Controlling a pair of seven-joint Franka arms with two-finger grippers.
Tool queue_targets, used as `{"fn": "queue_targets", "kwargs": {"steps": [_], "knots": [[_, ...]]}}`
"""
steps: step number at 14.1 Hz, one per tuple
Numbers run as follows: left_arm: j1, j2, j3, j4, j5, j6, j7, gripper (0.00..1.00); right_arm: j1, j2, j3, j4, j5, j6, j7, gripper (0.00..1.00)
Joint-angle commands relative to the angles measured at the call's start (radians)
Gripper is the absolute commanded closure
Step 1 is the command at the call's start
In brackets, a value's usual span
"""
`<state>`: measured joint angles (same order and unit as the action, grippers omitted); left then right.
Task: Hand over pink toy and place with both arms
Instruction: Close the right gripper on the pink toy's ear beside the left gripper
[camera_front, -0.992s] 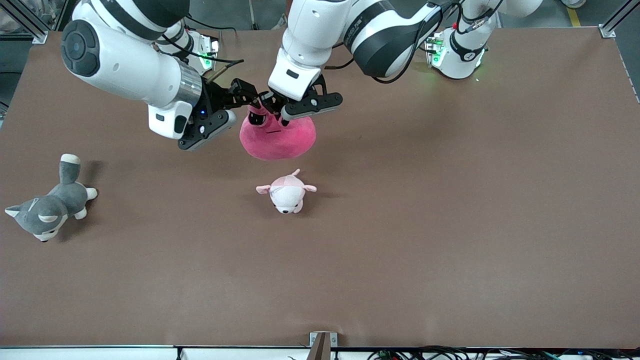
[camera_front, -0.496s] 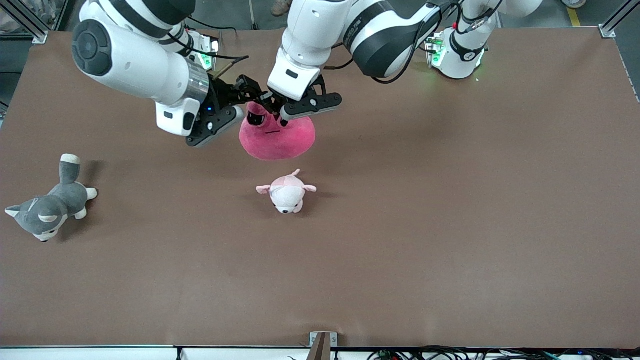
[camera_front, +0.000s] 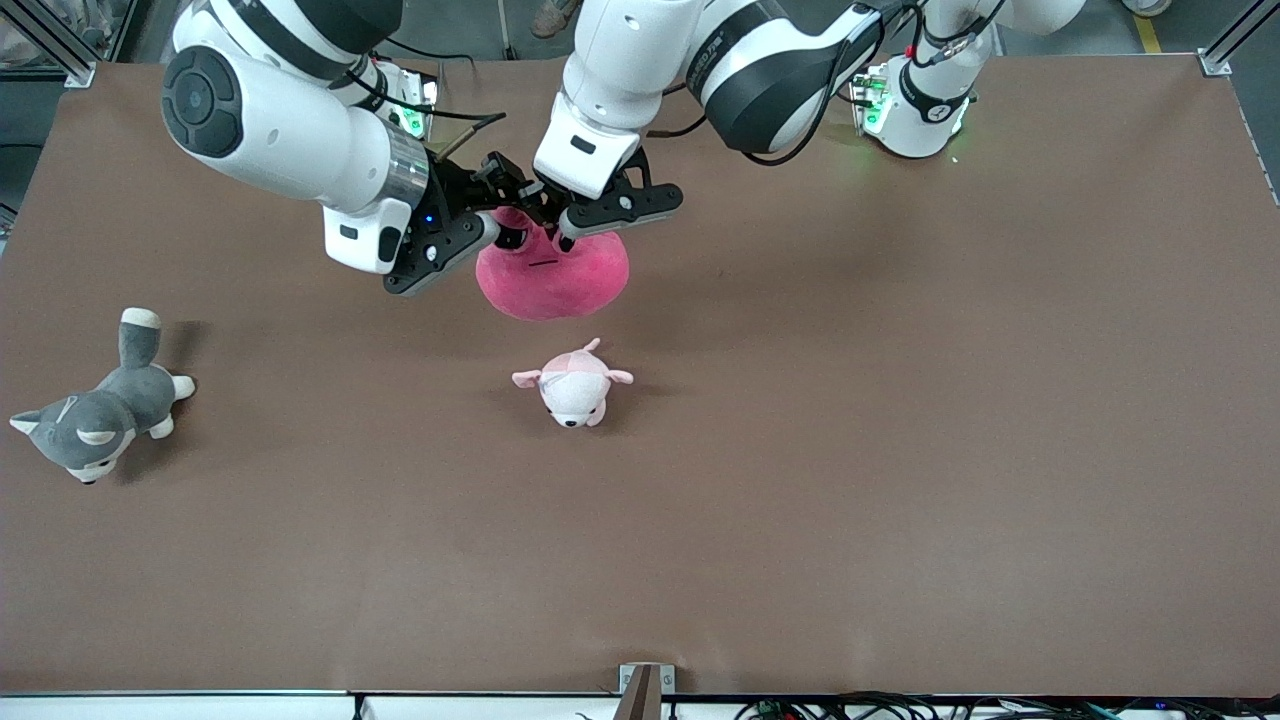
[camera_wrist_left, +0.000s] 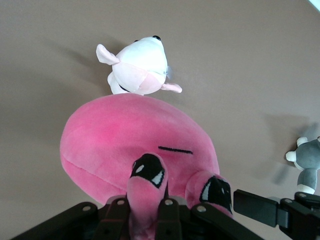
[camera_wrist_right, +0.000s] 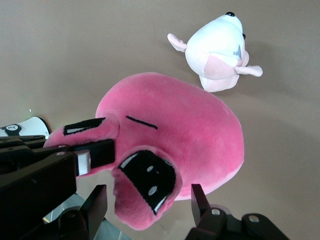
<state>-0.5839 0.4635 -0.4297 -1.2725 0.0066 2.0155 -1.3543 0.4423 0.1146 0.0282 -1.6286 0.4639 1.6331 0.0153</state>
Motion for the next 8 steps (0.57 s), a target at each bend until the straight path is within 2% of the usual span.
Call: {"fn": "queue_targets", "kwargs": {"steps": [1, 5, 7, 8], "knots": [[-0.008, 0.011, 0.000, 0.027, 0.010, 0.002, -0.017, 1.00, -0.004, -0.001, -0.002, 0.001, 0.018, -0.001, 0.002, 0.26], [-0.008, 0.012, 0.000, 0.027, 0.010, 0.003, -0.017, 1.00, 0.001, 0.005, -0.002, 0.001, 0.018, 0.004, 0.000, 0.27], [-0.008, 0.012, 0.002, 0.027, 0.010, 0.003, -0.017, 1.00, 0.001, 0.010, -0.002, 0.001, 0.018, 0.007, 0.000, 0.32], [-0.010, 0.012, 0.002, 0.027, 0.010, 0.003, -0.017, 1.00, 0.001, 0.010, -0.002, 0.001, 0.018, 0.008, 0.000, 0.39]]}}
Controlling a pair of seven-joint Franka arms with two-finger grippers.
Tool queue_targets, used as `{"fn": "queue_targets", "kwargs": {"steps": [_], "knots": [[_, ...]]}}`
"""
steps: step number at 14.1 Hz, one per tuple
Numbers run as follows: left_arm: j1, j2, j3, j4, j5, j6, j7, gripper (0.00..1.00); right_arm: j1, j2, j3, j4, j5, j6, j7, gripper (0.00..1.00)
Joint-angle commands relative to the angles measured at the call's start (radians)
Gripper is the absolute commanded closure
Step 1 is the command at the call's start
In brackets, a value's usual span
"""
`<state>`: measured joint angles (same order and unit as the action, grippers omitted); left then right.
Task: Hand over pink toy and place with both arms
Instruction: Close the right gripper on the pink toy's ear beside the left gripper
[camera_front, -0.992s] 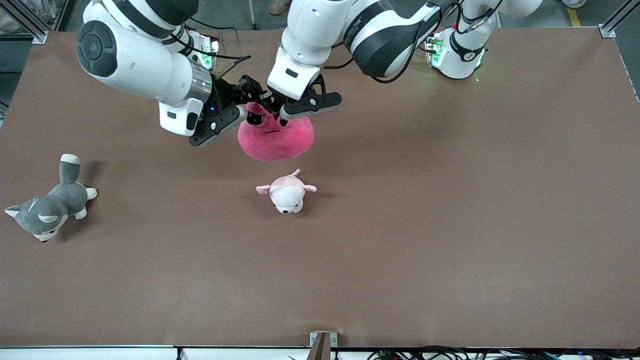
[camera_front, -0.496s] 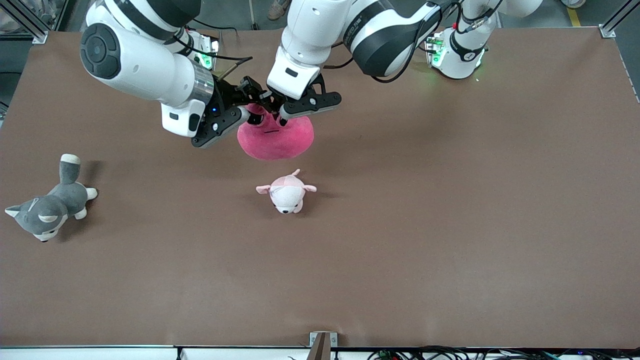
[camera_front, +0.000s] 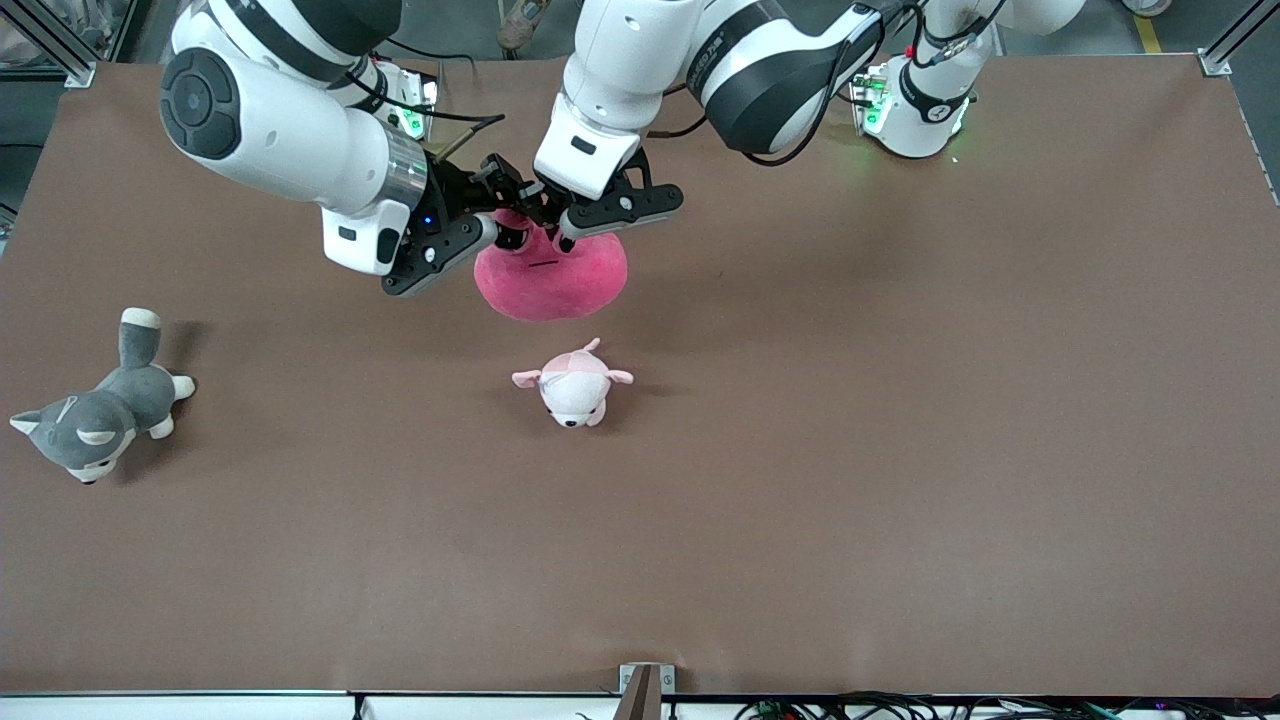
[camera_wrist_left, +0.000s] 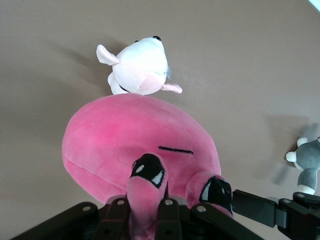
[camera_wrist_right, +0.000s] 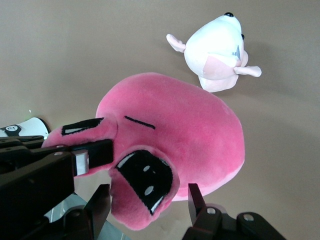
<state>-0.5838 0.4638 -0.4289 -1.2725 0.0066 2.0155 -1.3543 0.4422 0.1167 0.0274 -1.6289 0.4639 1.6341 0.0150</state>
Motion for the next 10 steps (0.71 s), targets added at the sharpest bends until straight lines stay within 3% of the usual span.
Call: {"fn": "queue_targets", "kwargs": {"steps": [1, 5, 8, 10], "knots": [[-0.010, 0.013, 0.002, 0.027, 0.010, 0.003, -0.017, 1.00, 0.003, 0.008, -0.001, 0.001, 0.018, 0.009, 0.000, 0.44], [-0.010, 0.013, 0.002, 0.027, 0.010, 0.002, -0.017, 1.00, 0.001, 0.008, -0.001, 0.001, 0.019, 0.006, 0.000, 0.66], [-0.008, 0.013, 0.002, 0.027, 0.010, 0.003, -0.016, 1.00, 0.001, 0.008, -0.001, 0.001, 0.019, -0.002, 0.002, 0.98], [-0.008, 0.013, 0.002, 0.027, 0.010, 0.003, -0.016, 1.00, 0.000, 0.008, -0.001, 0.001, 0.018, -0.002, 0.003, 1.00]]}}
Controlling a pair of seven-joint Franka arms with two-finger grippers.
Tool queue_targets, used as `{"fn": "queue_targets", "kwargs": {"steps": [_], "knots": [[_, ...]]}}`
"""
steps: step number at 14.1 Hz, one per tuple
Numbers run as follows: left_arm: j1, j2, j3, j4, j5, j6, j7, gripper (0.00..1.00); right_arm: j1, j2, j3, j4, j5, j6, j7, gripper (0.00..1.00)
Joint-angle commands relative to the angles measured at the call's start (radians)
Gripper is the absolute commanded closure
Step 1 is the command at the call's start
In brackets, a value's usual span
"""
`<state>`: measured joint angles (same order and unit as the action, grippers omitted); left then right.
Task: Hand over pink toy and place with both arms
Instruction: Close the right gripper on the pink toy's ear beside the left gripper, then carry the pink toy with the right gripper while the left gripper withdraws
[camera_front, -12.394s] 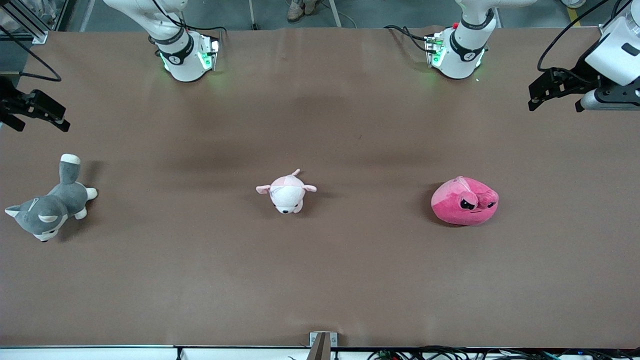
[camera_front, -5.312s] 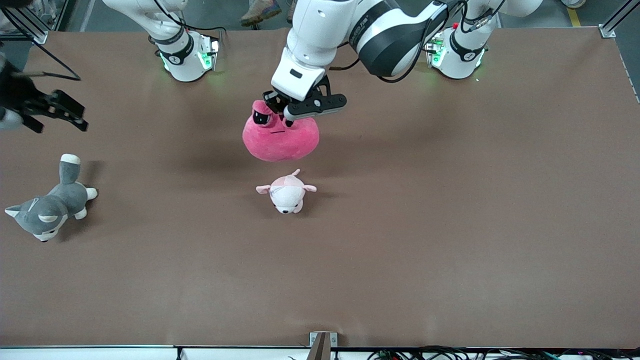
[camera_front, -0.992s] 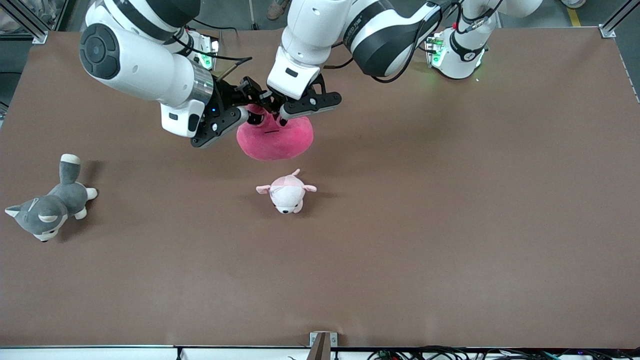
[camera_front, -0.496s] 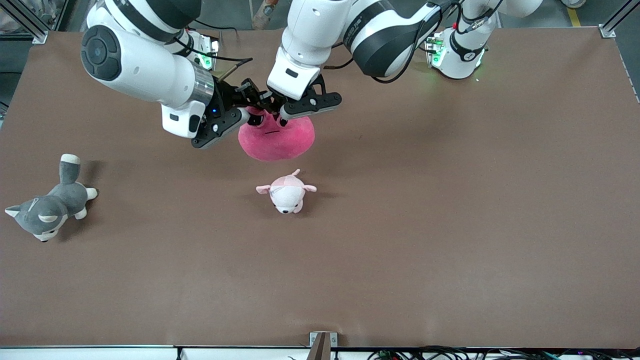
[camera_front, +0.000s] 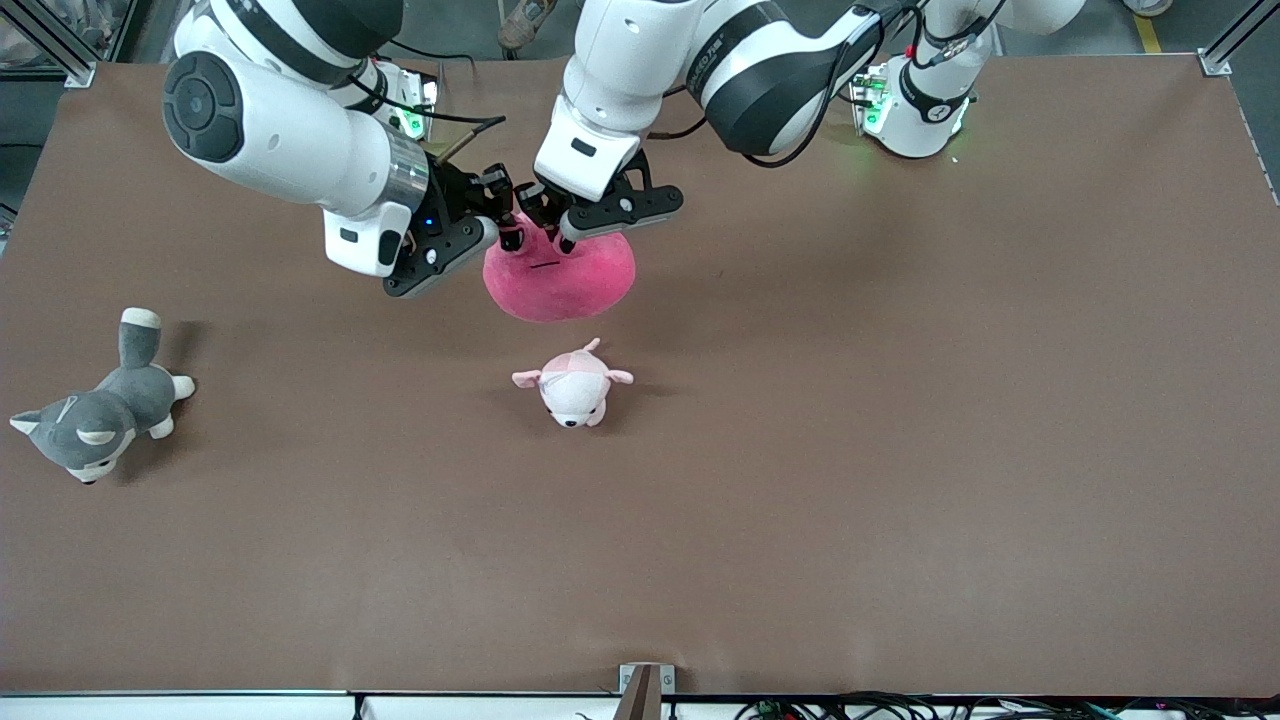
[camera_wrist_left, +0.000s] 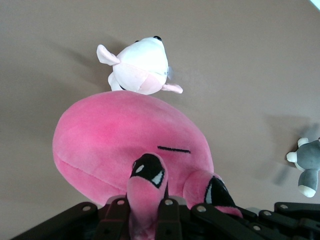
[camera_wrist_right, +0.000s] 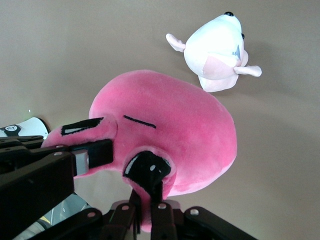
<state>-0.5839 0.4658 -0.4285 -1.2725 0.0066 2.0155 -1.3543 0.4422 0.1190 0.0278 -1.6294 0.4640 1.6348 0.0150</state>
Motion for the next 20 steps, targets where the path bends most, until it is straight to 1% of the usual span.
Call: {"fn": "queue_targets", "kwargs": {"steps": [1, 3, 4, 5, 6, 7, 8, 11, 14, 16, 17, 18, 20], "knots": [[-0.008, 0.011, 0.002, 0.027, 0.010, 0.003, -0.016, 1.00, -0.003, 0.005, -0.003, 0.002, 0.015, -0.004, 0.000, 1.00], [-0.008, 0.011, 0.002, 0.027, 0.010, 0.003, -0.017, 0.99, -0.010, 0.005, -0.005, 0.002, 0.013, -0.006, 0.000, 1.00], [-0.008, 0.011, 0.002, 0.027, 0.010, 0.003, -0.017, 0.94, -0.011, 0.004, -0.006, 0.002, 0.013, -0.009, 0.000, 1.00], [-0.004, 0.010, 0.001, 0.027, 0.009, 0.002, -0.017, 0.83, -0.011, 0.004, -0.008, 0.002, 0.013, -0.015, 0.000, 1.00], [0.001, 0.008, 0.001, 0.025, 0.007, 0.002, -0.016, 0.62, -0.011, 0.004, -0.009, 0.002, 0.012, -0.016, 0.000, 1.00], [0.001, 0.007, 0.001, 0.025, 0.012, 0.000, -0.016, 0.24, -0.011, 0.004, -0.009, 0.002, 0.009, -0.022, 0.002, 1.00], [-0.001, 0.005, 0.002, 0.025, 0.013, -0.001, -0.012, 0.00, -0.011, 0.004, -0.009, 0.002, 0.008, -0.024, 0.000, 1.00], [0.001, -0.001, 0.002, 0.025, 0.013, -0.026, -0.012, 0.00, -0.011, 0.004, -0.009, 0.000, 0.008, -0.030, -0.001, 1.00], [0.010, -0.009, 0.014, 0.025, 0.015, -0.087, -0.012, 0.00, -0.013, 0.004, -0.009, 0.000, 0.007, -0.045, -0.013, 1.00], [0.018, -0.062, 0.069, 0.024, 0.015, -0.142, -0.006, 0.00, -0.036, 0.002, -0.009, 0.000, -0.010, -0.070, -0.013, 1.00], [0.021, -0.071, 0.094, 0.024, 0.015, -0.188, 0.003, 0.00, -0.040, 0.001, -0.009, 0.000, -0.021, -0.085, -0.013, 1.00], [0.022, -0.085, 0.121, 0.024, 0.015, -0.251, 0.021, 0.00, -0.048, -0.001, -0.009, 0.000, -0.036, -0.101, -0.012, 1.00], [0.029, -0.142, 0.180, 0.021, 0.019, -0.311, 0.088, 0.00, -0.083, -0.002, -0.011, 0.000, -0.083, -0.134, -0.007, 1.00]]}}
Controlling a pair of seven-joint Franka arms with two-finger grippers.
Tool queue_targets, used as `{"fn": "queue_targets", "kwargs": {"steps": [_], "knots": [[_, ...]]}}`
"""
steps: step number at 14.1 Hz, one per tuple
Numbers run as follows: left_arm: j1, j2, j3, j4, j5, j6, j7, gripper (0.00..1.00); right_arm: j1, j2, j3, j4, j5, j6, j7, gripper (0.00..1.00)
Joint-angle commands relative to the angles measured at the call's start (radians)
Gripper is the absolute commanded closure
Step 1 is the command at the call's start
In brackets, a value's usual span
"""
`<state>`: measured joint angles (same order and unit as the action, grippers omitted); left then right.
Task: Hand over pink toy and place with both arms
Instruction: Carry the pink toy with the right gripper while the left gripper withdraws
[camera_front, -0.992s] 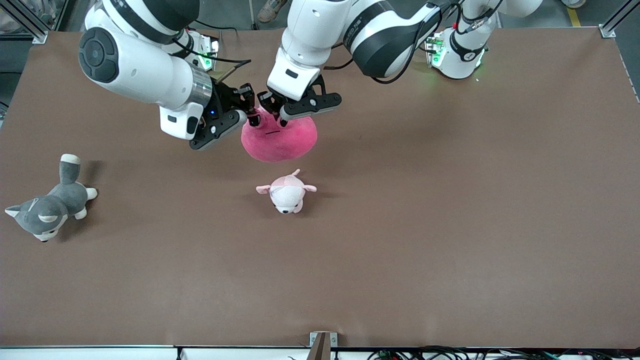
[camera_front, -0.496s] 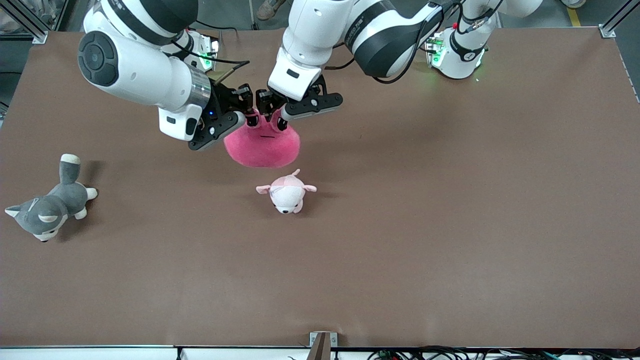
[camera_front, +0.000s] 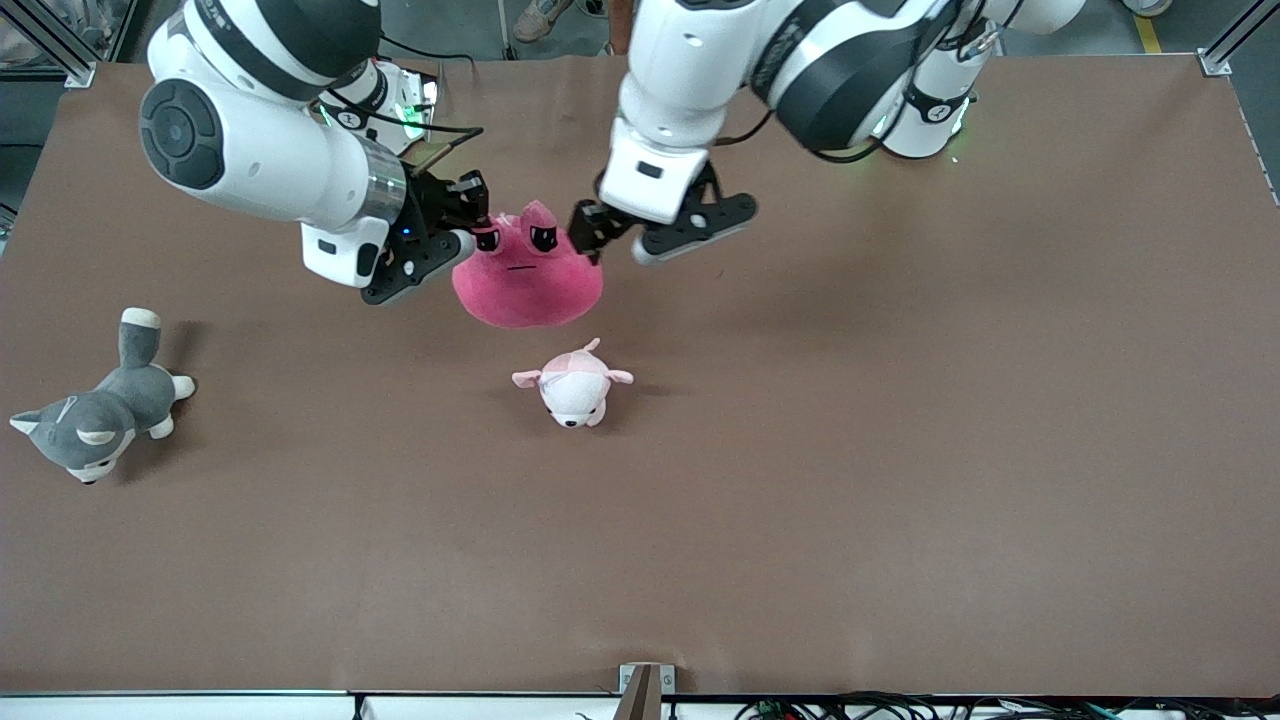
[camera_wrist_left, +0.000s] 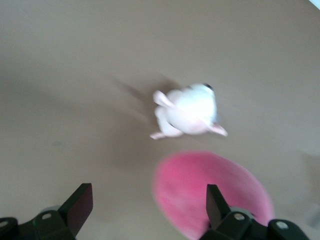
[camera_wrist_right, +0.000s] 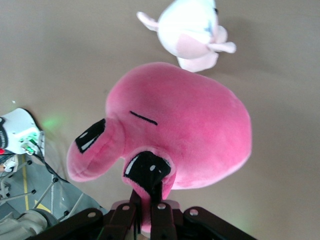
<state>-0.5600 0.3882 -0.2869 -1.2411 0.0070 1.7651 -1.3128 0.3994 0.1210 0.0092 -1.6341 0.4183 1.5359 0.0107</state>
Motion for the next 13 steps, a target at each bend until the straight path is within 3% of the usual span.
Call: {"fn": "queue_targets", "kwargs": {"steps": [1, 8, 13], "knots": [[0.018, -0.089, 0.067, -0.024, 0.019, -0.084, 0.093, 0.00, -0.065, -0.006, 0.009, 0.005, -0.059, -0.052, -0.003, 1.00], [0.282, -0.187, 0.080, -0.031, 0.045, -0.291, 0.622, 0.00, -0.249, -0.009, 0.009, 0.003, -0.223, -0.126, -0.040, 1.00], [0.437, -0.256, 0.077, -0.090, 0.044, -0.326, 0.922, 0.00, -0.381, 0.057, 0.009, 0.003, -0.251, -0.094, -0.297, 0.99]]}}
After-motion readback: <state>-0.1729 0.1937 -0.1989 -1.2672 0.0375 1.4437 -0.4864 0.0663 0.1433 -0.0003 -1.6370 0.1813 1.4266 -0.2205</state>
